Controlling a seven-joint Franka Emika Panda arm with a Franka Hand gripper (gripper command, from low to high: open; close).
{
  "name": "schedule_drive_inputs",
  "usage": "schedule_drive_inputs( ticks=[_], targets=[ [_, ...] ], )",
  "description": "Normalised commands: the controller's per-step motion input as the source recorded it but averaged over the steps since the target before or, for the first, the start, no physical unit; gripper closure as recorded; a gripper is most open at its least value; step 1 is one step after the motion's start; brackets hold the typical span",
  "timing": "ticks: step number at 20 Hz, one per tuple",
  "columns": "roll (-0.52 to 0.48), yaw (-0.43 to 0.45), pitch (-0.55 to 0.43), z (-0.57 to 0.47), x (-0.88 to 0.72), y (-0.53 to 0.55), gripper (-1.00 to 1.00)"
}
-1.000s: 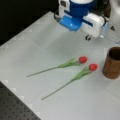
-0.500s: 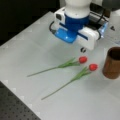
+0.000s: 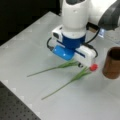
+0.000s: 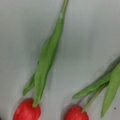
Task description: Flower insertion into a vase
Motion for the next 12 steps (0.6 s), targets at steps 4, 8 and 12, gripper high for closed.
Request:
schedule_drive_inputs(
  ticks=[4, 8, 12],
  targets=[
    [-0.03, 0.077, 0.033, -0.03, 0.16, -0.03, -1.0],
    [-0.056, 0.025, 0.098, -0.06, 0.15, 0.0, -1.0],
    [-0.065, 0.049, 0.102, -0.15, 0.2, 0.02, -1.0]
  ],
)
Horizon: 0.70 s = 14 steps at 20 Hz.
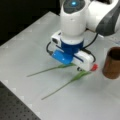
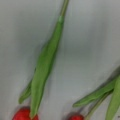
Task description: Flower insertion into a vase
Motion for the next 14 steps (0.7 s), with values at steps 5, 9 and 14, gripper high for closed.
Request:
schedule_drive_inputs(
  ticks=[5, 9, 14],
  targets=[
    [-0.039, 0.074, 0.049, -0.2, 0.25, 0.02, -1.0],
    [-0.027, 0.077, 0.049, -0.17, 0.24, 0.03, -1.0],
    [-0.048, 0.067, -0.001, -0.17, 0.26, 0.02, -1.0]
  ],
)
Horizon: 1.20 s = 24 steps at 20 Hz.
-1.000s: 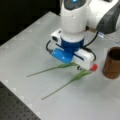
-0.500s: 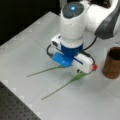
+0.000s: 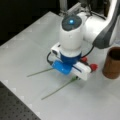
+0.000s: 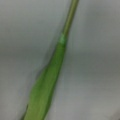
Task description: Flower insertion into a vase
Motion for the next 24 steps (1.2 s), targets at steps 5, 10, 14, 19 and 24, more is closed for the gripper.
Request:
schedule_drive_inputs(
  ticks=[5, 10, 14, 19, 24],
  targets=[
    [-0.084, 0.075, 0.004, -0.14, 0.25, 0.0, -1.0],
    [-0.099, 0.089, 0.016, -0.1, 0.25, 0.01, -1.0],
    [-0.108, 0.078, 0.017, -0.07, 0.25, 0.03, -1.0],
    [-0.104, 0.082, 0.024, -0.03, 0.22, 0.03, 1.0],
    [-0.102, 0.102, 0.008, -0.02, 0.18, 0.0, 1.0]
  ],
)
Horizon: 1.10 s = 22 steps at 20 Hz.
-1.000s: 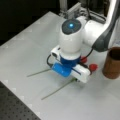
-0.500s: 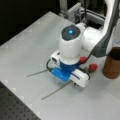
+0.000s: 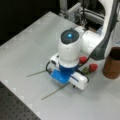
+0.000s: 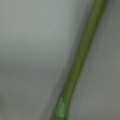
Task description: Flower insertion into a vase
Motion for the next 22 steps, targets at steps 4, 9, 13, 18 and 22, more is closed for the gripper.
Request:
schedule_drive_inputs(
  ticks=[4, 9, 13, 18, 22],
  targets=[
    [-0.124, 0.099, -0.008, -0.05, 0.17, 0.01, 1.0],
    [-0.163, 0.097, -0.014, -0.06, 0.19, 0.01, 1.0],
    [-0.183, 0.101, -0.004, -0.03, 0.18, 0.02, 1.0],
    [-0.185, 0.107, 0.001, -0.01, 0.17, 0.05, 1.0],
    [-0.191, 0.108, 0.012, 0.0, 0.15, 0.08, 1.0]
  ],
)
